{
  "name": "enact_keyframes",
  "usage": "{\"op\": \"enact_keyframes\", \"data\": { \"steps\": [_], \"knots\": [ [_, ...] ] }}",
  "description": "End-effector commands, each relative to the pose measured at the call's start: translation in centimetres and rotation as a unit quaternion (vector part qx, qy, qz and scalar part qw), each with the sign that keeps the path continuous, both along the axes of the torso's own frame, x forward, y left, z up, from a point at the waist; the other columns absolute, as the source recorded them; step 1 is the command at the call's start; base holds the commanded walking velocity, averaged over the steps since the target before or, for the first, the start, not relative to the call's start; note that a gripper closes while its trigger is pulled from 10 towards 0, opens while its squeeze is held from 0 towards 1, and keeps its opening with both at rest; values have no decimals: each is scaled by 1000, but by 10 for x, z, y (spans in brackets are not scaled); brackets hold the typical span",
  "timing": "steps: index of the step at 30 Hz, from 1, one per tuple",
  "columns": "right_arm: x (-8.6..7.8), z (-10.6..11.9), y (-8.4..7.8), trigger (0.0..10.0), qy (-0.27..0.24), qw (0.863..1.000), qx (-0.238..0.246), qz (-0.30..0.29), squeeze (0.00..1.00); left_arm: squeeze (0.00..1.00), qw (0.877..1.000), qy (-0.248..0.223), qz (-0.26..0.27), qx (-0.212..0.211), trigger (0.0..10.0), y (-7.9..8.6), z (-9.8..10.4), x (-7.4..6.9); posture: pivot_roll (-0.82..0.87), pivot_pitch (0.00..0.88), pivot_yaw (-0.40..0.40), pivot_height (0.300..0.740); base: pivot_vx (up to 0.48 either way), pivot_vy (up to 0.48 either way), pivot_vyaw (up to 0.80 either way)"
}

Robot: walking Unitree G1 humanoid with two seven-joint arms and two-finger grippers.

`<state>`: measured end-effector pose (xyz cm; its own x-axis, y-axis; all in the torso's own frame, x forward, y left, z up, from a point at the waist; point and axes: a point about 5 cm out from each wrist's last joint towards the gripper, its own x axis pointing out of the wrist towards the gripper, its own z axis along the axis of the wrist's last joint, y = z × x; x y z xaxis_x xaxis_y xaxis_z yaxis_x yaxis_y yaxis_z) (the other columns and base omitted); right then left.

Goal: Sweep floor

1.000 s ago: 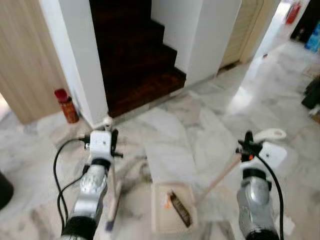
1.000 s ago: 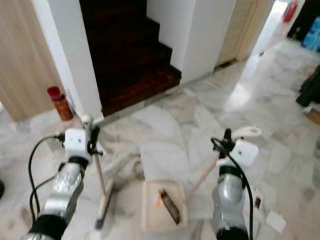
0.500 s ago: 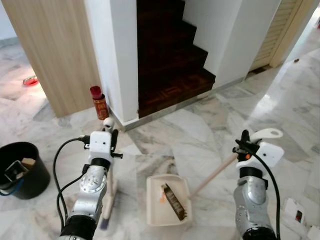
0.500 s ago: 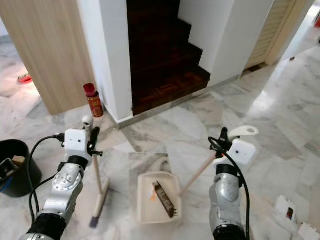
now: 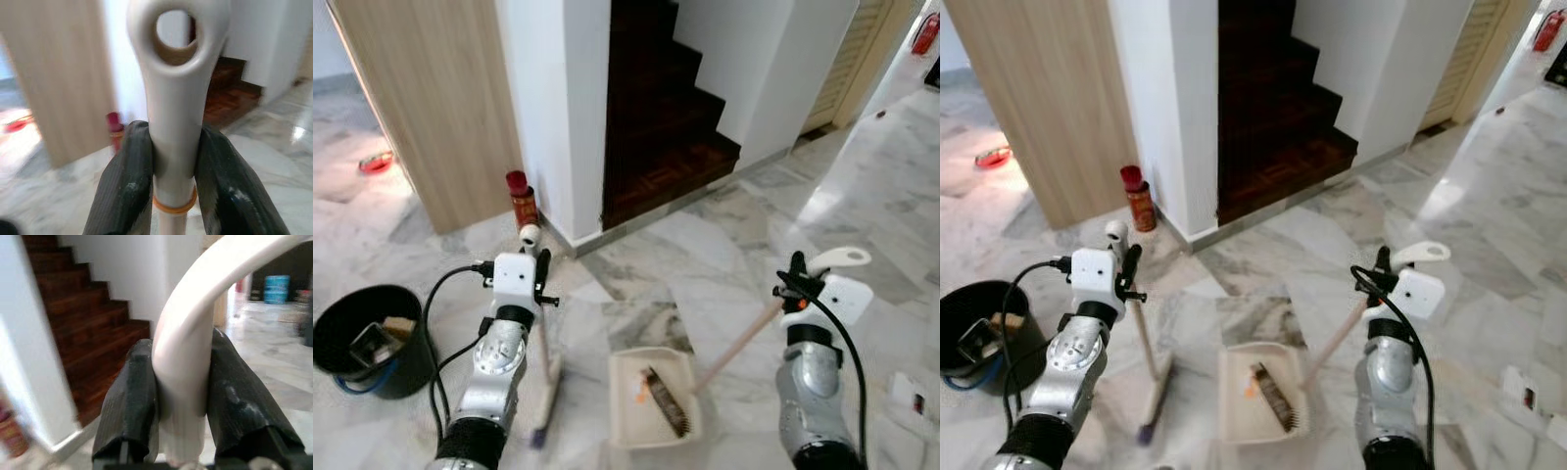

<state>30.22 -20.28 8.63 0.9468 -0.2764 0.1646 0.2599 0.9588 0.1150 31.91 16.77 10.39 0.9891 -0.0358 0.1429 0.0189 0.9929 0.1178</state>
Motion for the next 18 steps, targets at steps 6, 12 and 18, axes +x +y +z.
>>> {"op": "enact_keyframes", "data": {
  "steps": [6, 12, 18],
  "knots": [
    [3, 9, 0, 10000, -30, 999, 15, -5, 0, 0, 1000, -22, -13, 8, 10000, -7, 11, 4, 230, 0, -57, 740, 0, 376, 110],
    [4, 9, 1, 10000, -29, 999, 14, -4, 0, 0, 1000, -23, -16, 8, 10000, -7, 12, 4, 233, 0, -54, 740, 0, 374, 0],
    [3, 8, 1, 10000, -28, 1000, 11, -4, 0, 0, 1000, -23, -17, 9, 10000, -7, 12, 4, 237, 0, -51, 740, 0, 373, 230]
  ]
}}
